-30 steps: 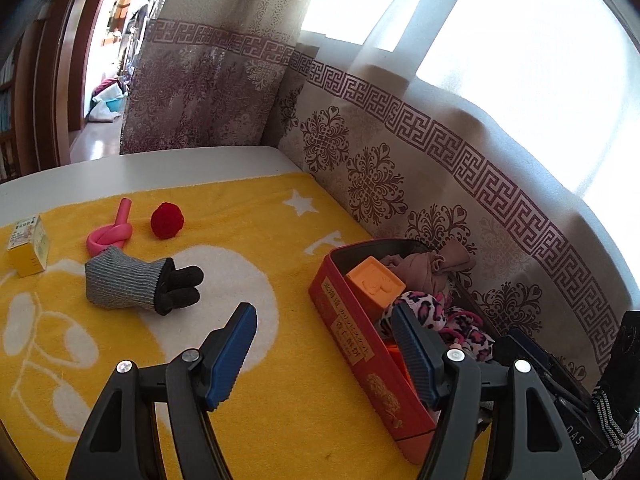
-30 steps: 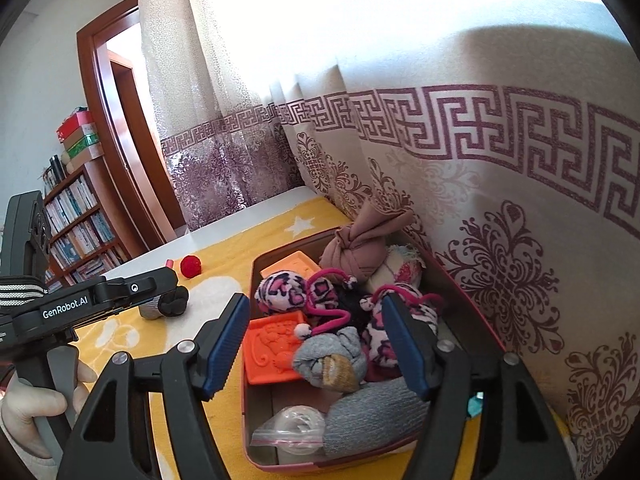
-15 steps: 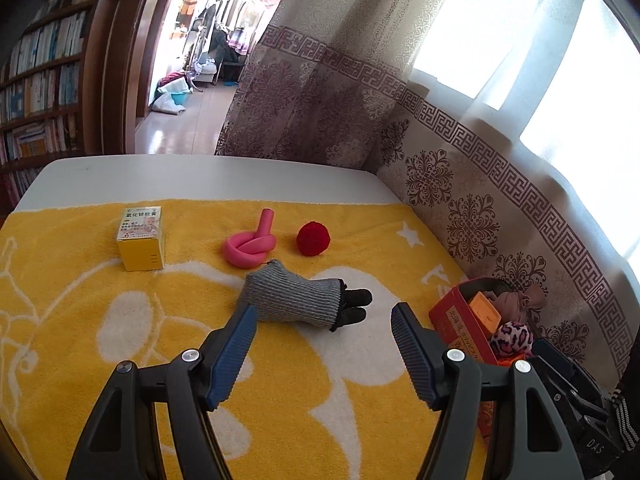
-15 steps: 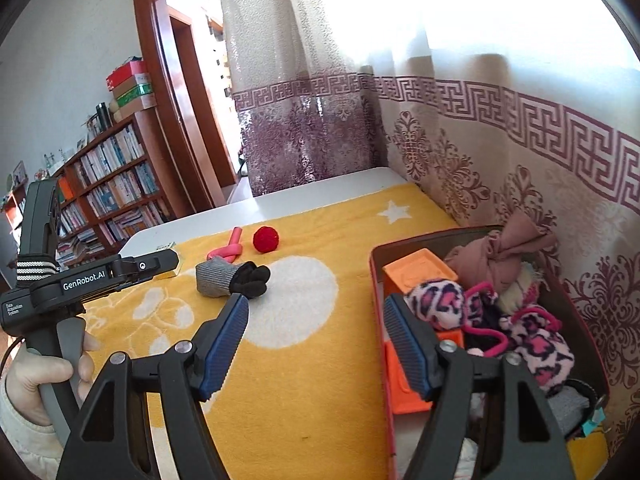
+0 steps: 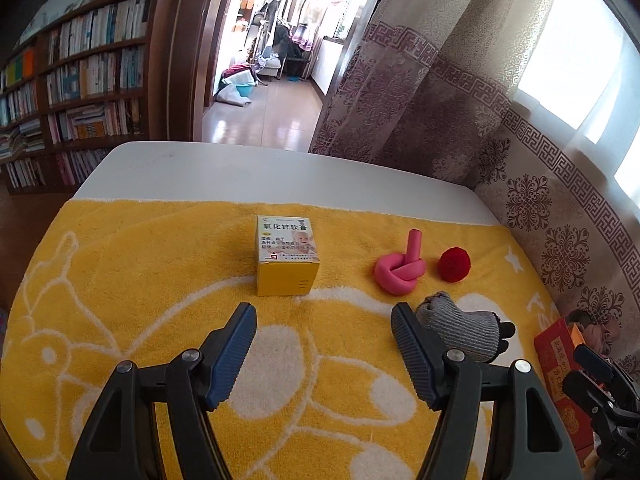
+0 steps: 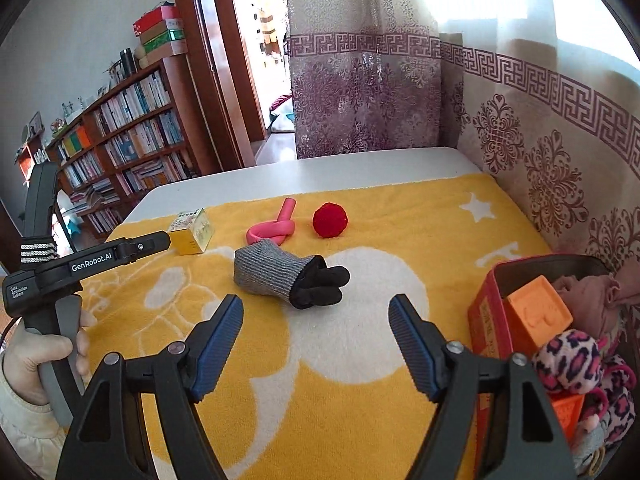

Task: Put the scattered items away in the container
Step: 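Move both grippers back toward the yellow medicine box and grey glove, then grasp the yellow medicine box with the left gripper while the right grasps the grey glove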

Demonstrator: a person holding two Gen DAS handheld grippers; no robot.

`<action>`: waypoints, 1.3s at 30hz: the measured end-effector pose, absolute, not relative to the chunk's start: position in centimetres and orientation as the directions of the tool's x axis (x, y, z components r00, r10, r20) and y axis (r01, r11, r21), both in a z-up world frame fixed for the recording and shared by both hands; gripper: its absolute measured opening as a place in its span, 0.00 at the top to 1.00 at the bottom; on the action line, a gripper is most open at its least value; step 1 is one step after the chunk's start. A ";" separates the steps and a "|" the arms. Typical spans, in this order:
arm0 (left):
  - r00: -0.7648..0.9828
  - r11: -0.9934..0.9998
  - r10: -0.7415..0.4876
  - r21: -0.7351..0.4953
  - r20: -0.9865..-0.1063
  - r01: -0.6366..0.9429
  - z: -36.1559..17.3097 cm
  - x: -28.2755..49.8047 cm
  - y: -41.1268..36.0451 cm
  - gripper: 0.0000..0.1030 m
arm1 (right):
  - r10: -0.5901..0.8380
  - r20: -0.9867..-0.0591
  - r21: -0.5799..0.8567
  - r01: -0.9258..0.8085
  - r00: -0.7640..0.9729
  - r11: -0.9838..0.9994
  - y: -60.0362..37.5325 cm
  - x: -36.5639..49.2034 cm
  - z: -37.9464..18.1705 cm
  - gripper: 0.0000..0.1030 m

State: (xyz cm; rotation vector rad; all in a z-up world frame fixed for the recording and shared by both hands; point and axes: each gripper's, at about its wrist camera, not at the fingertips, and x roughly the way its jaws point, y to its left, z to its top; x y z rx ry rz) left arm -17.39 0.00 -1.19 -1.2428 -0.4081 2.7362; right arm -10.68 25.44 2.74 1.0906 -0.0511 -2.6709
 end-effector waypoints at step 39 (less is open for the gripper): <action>-0.642 -0.955 0.205 -0.294 -0.739 0.033 -6.0 -25.0 -1.1 0.56 | -0.232 -0.760 0.057 0.293 -0.607 -0.954 19.3 -20.3 -3.8 0.19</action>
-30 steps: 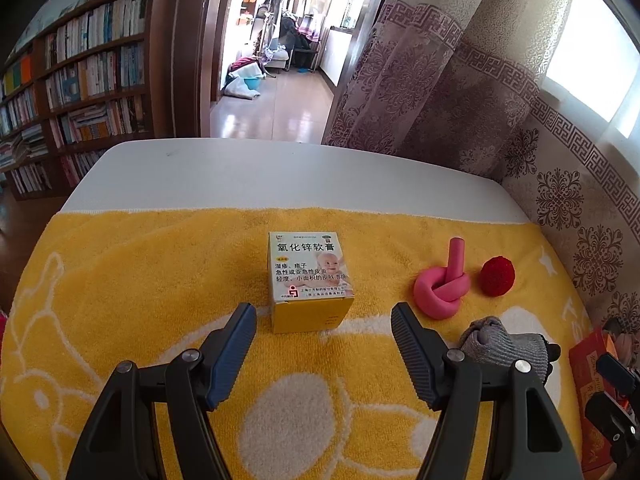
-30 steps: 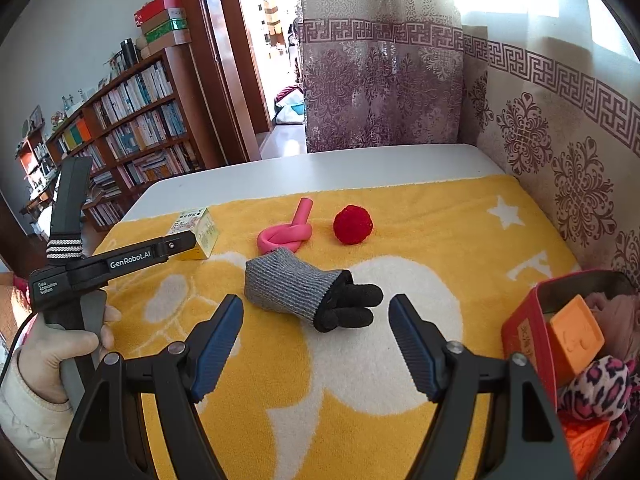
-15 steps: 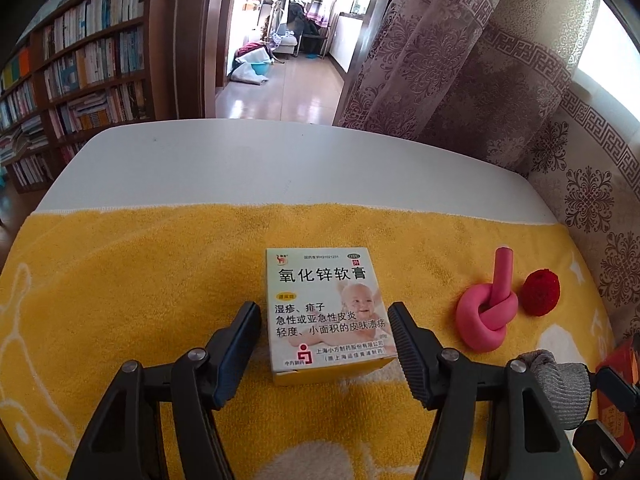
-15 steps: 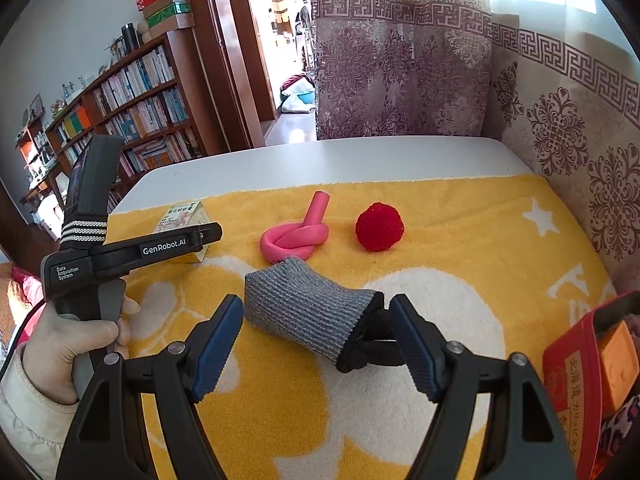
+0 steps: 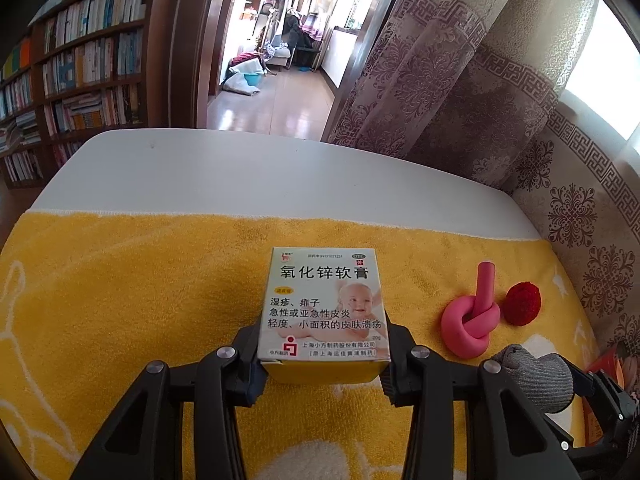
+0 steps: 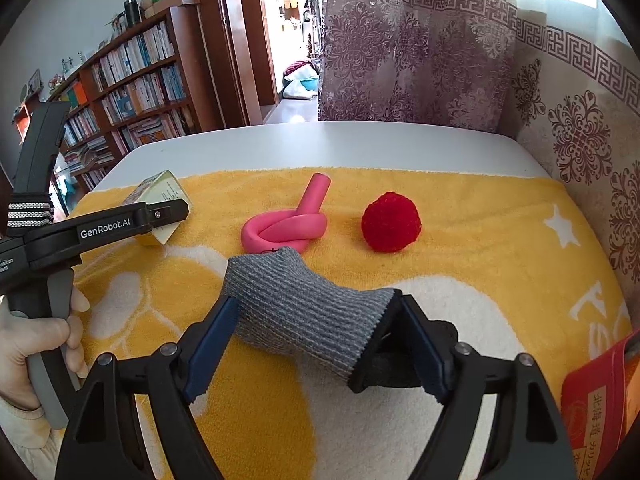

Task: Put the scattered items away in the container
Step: 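Grasp the yellow medicine box with the left gripper while the right grasps the grey glove, then carry both items into the red tin box and open both grippers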

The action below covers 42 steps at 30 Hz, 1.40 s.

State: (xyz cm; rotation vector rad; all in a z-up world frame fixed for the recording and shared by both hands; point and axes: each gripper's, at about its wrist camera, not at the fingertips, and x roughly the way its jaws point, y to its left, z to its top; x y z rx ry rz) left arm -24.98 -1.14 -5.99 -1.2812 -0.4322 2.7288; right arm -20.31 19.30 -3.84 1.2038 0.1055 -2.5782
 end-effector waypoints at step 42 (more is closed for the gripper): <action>-0.590 -0.879 0.472 -0.297 -0.655 -0.373 2.2 -16.2 17.9 0.56 | 0.051 -0.572 0.149 -0.165 -0.819 -0.975 43.4 -2.7 6.9 0.60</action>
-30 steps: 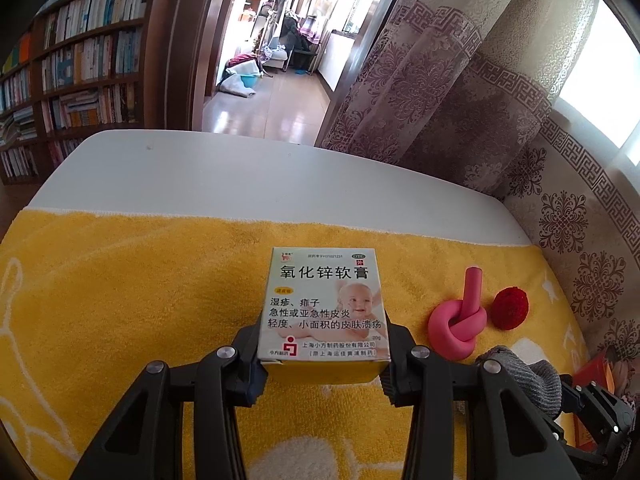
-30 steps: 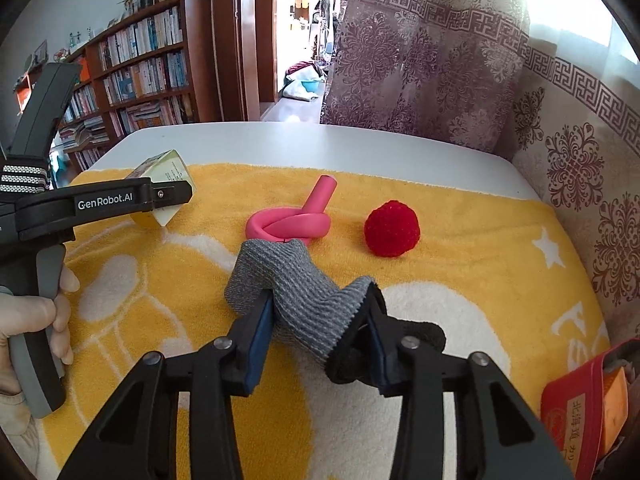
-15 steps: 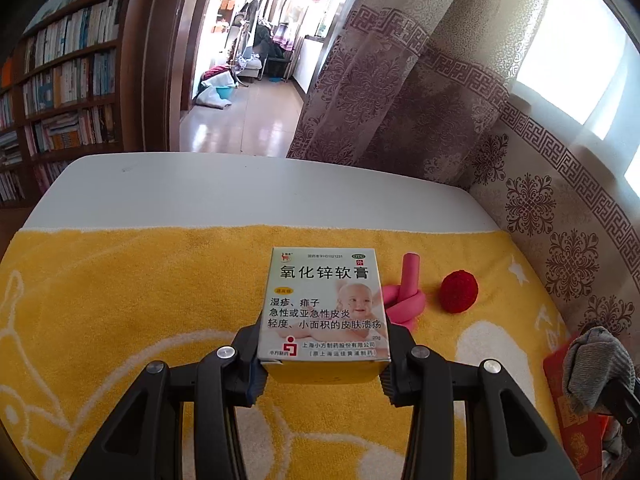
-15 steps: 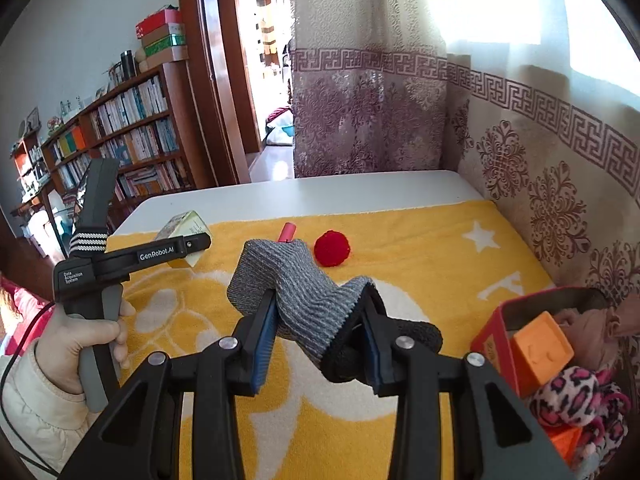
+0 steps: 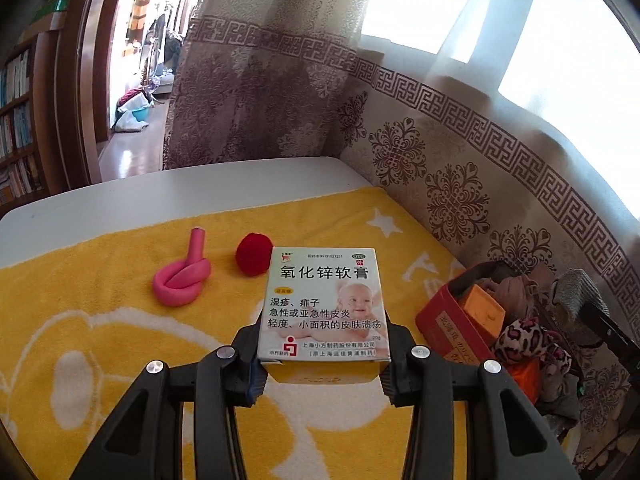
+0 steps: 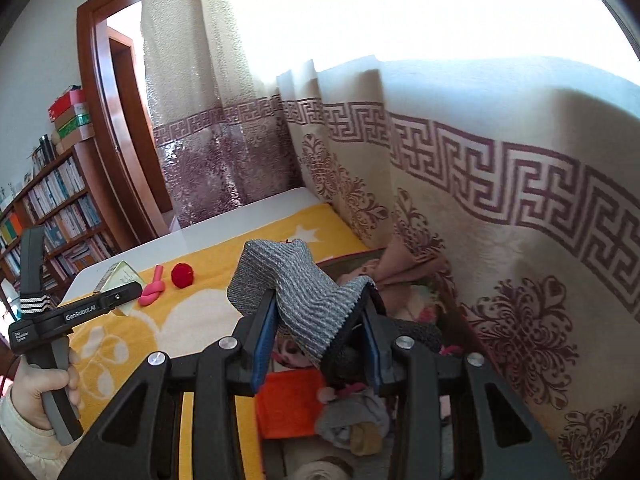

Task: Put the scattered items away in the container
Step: 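Carry both items into the red tin box and open both grippers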

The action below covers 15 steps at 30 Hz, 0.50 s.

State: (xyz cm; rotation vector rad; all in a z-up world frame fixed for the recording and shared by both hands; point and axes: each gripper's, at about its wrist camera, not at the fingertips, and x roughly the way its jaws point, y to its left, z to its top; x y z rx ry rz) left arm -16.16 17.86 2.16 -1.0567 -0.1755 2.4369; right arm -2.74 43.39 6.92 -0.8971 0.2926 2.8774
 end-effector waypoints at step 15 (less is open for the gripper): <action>-0.435 -0.738 0.631 -0.326 -0.642 -0.590 3.1 -13.0 32.9 0.56 | 0.080 -0.612 0.173 -0.231 -0.787 -0.957 49.0 -2.8 4.6 0.60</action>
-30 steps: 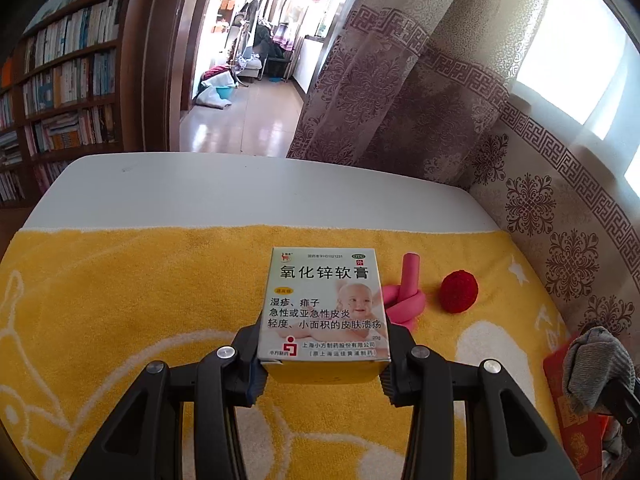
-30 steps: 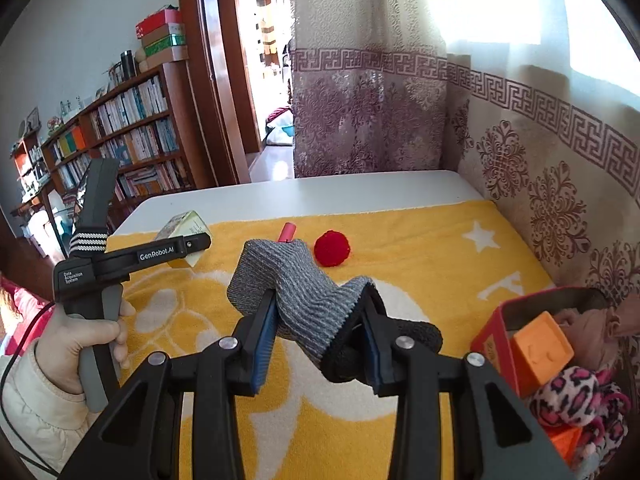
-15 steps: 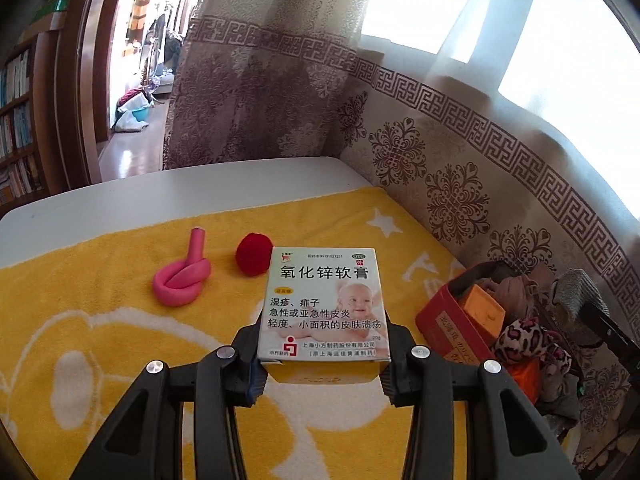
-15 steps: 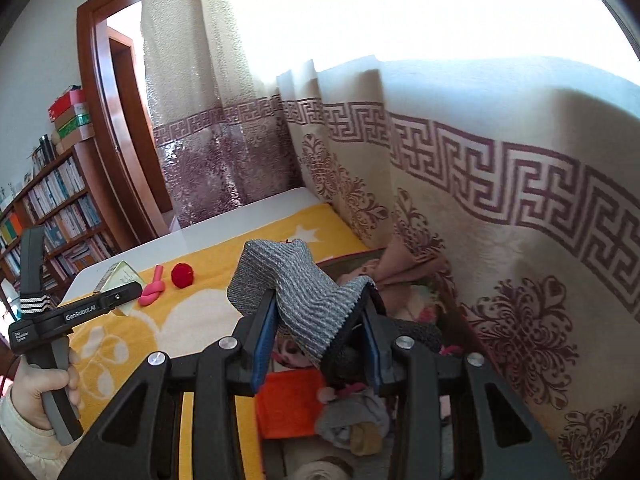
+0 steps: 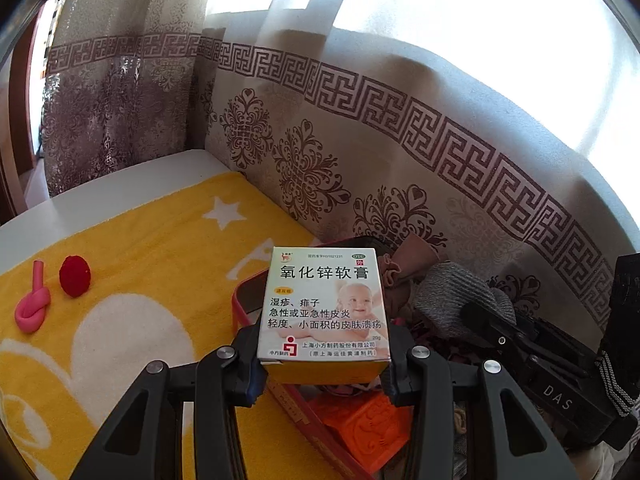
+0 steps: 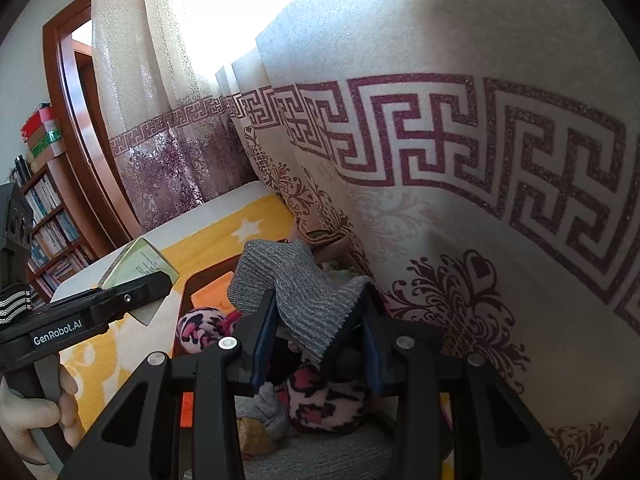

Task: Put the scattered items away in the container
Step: 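Carry both items into the red tin box and open both grippers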

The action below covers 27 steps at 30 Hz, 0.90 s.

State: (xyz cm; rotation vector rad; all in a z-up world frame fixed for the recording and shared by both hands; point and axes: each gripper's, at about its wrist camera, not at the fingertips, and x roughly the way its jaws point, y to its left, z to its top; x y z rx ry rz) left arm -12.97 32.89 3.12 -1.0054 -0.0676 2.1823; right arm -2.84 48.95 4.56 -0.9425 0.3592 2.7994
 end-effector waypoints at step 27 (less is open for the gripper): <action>-0.409 -0.712 0.655 -0.340 -0.635 -0.614 3.6 -12.5 32.0 0.41 | 0.048 -0.604 0.230 -0.232 -0.796 -0.945 49.2 -2.8 4.4 0.49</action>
